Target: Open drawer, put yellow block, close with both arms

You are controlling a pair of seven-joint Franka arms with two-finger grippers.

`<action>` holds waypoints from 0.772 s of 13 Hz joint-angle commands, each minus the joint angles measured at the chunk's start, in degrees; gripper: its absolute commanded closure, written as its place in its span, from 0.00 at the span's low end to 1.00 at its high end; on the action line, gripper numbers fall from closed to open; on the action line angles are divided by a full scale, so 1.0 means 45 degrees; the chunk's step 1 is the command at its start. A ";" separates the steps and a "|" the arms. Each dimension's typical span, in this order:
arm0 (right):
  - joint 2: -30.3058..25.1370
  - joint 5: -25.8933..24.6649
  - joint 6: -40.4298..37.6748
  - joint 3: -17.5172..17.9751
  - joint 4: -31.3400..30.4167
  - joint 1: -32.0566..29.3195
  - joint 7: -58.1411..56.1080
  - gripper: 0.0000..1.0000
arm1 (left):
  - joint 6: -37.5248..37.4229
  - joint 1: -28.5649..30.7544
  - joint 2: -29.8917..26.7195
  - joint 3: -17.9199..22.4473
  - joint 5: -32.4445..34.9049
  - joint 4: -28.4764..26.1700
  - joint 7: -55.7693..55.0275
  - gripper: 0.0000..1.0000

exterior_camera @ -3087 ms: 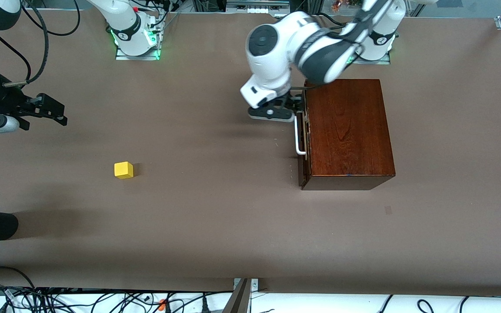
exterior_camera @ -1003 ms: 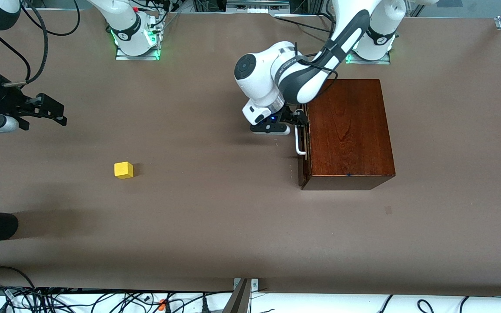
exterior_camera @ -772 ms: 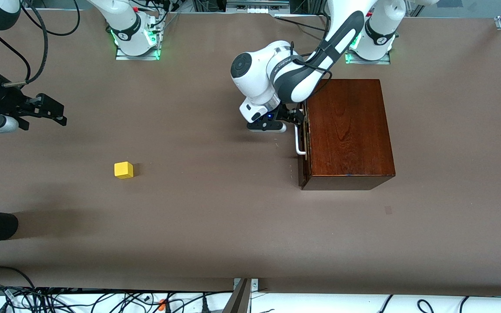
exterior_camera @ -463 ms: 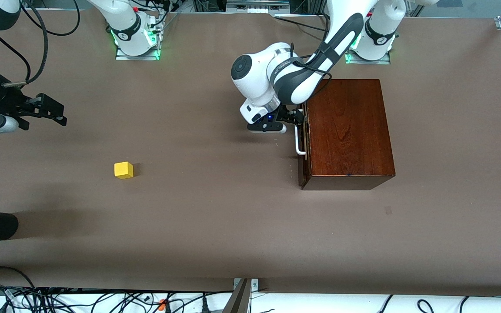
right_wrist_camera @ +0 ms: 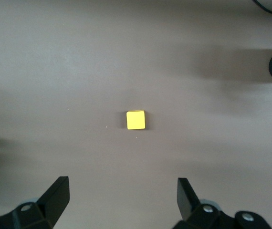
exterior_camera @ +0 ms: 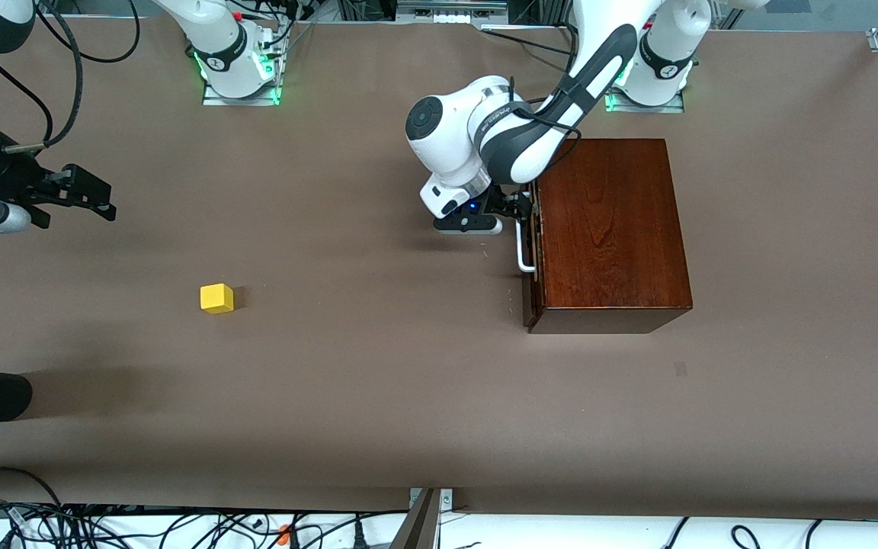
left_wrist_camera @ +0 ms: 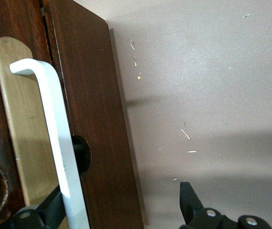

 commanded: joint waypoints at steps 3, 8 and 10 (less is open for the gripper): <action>0.0109 0.0097 -0.0202 0.0048 0.0328 -0.0224 0.0034 0.00 | 0.2245 -0.0063 0.0521 -0.0088 -0.0591 0.0487 -0.0011 0.00; 0.0109 0.0274 -0.0182 -0.0089 0.0328 -0.0244 -0.0005 0.00 | 0.2855 -0.0200 0.0580 -0.0108 -0.0982 0.0837 0.0164 0.00; 0.0109 0.0254 -0.0299 -0.0089 0.0328 -0.0244 -0.0024 0.00 | 0.2854 -0.0200 0.0580 -0.0108 -0.0963 0.0936 0.0204 0.00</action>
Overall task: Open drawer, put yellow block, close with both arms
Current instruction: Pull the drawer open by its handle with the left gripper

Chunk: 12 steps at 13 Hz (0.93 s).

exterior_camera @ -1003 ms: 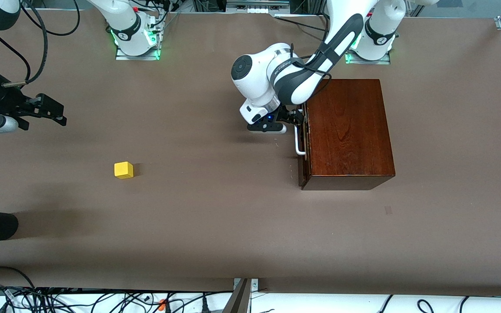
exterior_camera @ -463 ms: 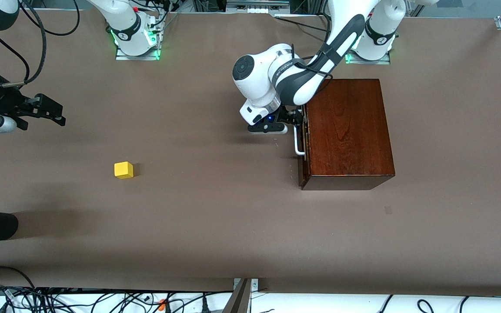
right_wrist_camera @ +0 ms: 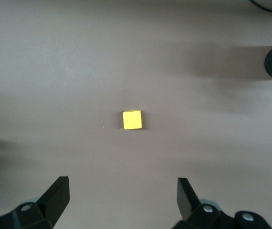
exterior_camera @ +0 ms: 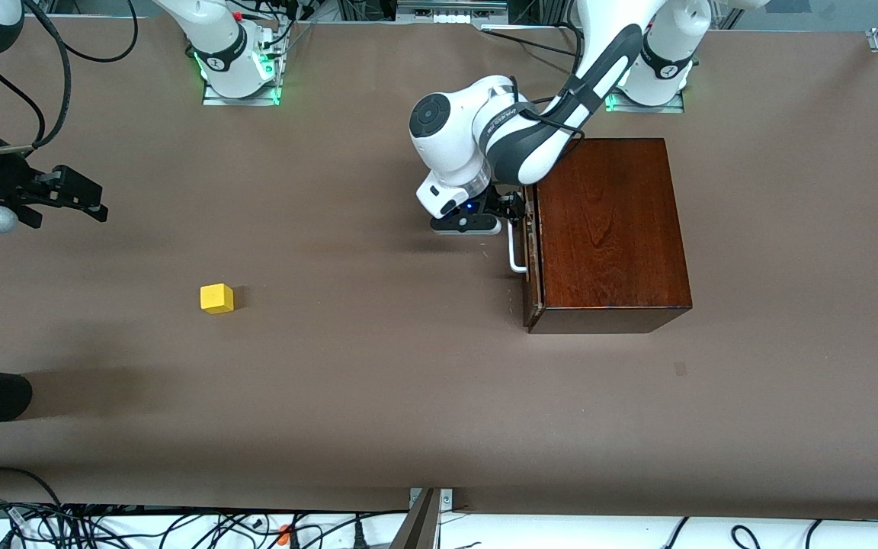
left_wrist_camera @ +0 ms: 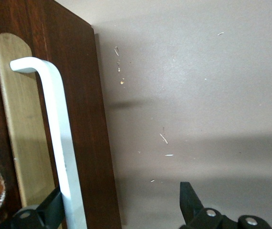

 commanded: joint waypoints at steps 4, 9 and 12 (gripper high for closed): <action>0.0109 0.0208 -0.0292 0.0055 0.0386 -0.0132 -0.0043 0.00 | 0.1853 -0.0376 0.0842 -0.0131 -0.0307 0.1591 0.0320 0.00; 0.0109 0.0208 -0.0311 0.0075 0.0406 -0.0112 -0.0083 0.00 | 0.1873 -0.0571 0.0978 -0.0150 -0.1165 0.2256 0.0320 0.00; 0.0109 0.0247 -0.0292 0.0055 0.0406 -0.0132 -0.0063 0.00 | 0.1834 -0.0513 0.0804 -0.0150 -0.1304 0.2296 0.0418 0.00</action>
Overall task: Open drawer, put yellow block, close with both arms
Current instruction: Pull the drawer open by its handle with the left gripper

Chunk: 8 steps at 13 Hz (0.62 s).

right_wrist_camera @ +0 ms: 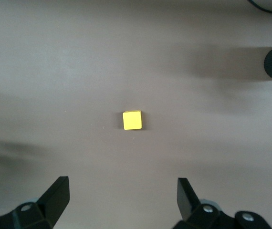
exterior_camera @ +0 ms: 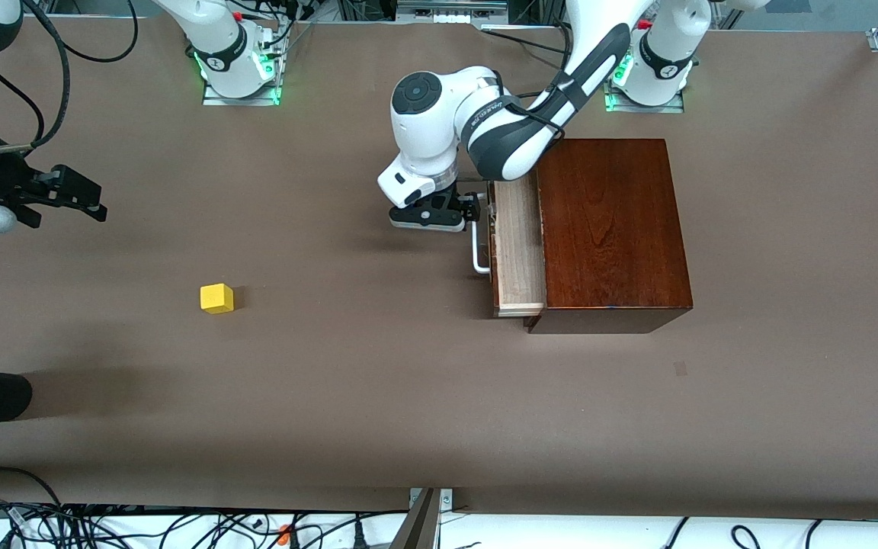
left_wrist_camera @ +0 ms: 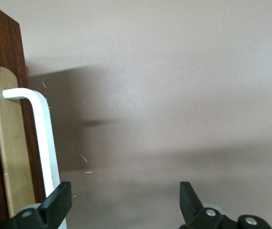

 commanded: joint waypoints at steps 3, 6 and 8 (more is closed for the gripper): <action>0.0109 0.0245 -0.0286 0.0075 0.0361 -0.0110 -0.0059 0.00 | -0.0303 0.0154 -0.0661 0.0048 -0.0509 0.0472 0.0376 0.00; 0.0109 0.0206 -0.0286 0.0094 0.0361 -0.0091 -0.0059 0.00 | -0.1724 0.0777 -0.1657 0.0009 -0.0979 0.0550 0.0492 0.00; 0.0129 0.0206 -0.0266 0.0075 0.0361 -0.0110 -0.0078 0.00 | -0.3342 0.1342 -0.2283 0.0028 -0.1135 0.0938 0.1639 0.00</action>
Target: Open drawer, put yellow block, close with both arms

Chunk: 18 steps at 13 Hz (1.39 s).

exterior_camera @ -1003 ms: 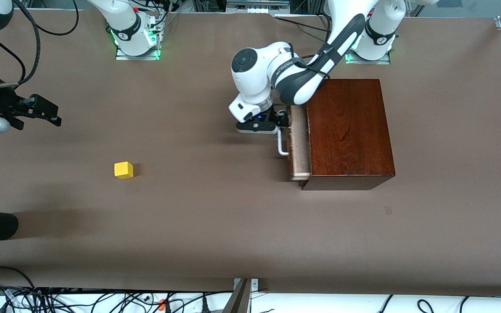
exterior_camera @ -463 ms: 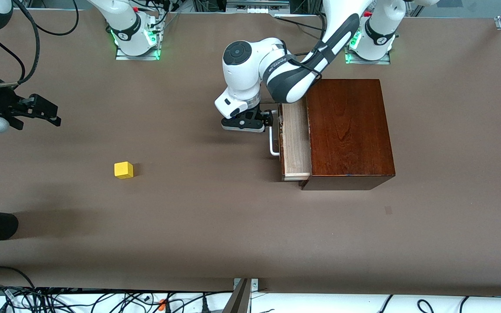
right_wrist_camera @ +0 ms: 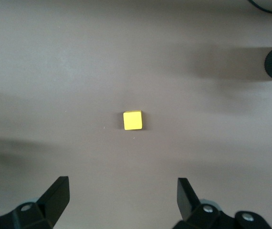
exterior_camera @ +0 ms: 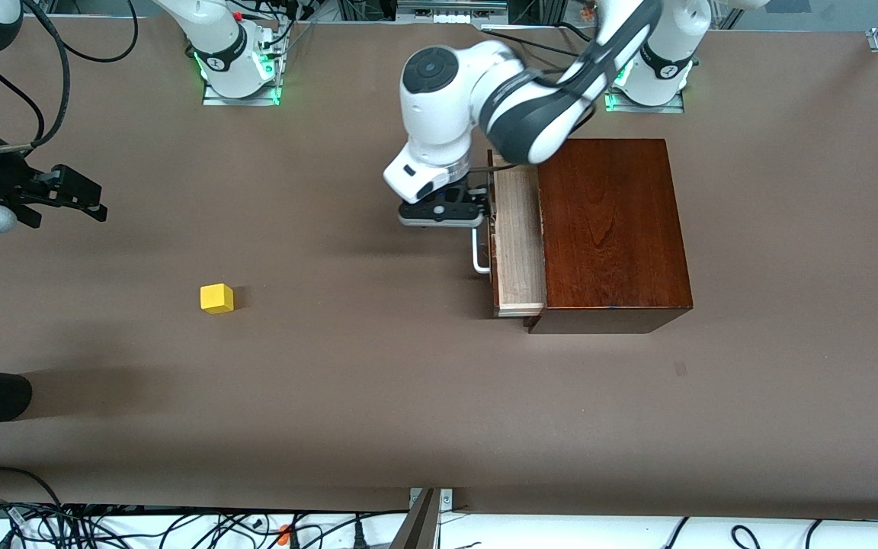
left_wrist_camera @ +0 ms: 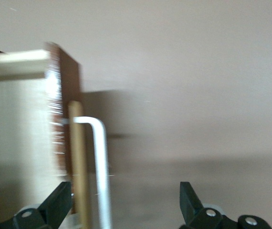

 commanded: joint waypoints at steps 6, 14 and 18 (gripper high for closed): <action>0.0459 -0.0982 0.0046 0.0138 0.0353 0.0045 -0.0057 0.00 | -0.5568 0.3247 -0.2654 0.0005 -0.2002 0.0992 0.4212 0.00; 0.2216 -0.0865 -0.0070 0.0158 0.0236 0.0045 -0.1307 0.00 | -0.5733 0.6461 -0.4314 0.2534 -0.4312 0.0545 1.0327 0.00; 0.3446 -0.0806 0.1269 0.0197 -0.0716 0.0123 -0.2321 0.00 | -0.2568 0.5403 -0.7063 0.4165 -0.4432 -0.3199 1.0408 0.00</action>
